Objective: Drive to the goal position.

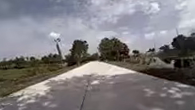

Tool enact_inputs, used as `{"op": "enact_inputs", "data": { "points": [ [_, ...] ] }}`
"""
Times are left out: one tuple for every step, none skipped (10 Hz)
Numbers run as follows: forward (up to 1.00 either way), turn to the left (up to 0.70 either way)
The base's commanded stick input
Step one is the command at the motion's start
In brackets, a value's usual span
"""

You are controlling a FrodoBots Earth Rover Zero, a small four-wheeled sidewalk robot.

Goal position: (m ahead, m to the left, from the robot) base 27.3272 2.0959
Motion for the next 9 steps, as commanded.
{"op": "enact_inputs", "data": {
  "points": [
    [0.7,0.0],
    [0.7,0.0],
    [0.7,0.0],
    [0.7,0.0],
    [0.7,0.0],
    [0.7,0.0],
    [0.7,0.0],
    [0.7,0.0],
    [0.7,0.0]
  ]
}}
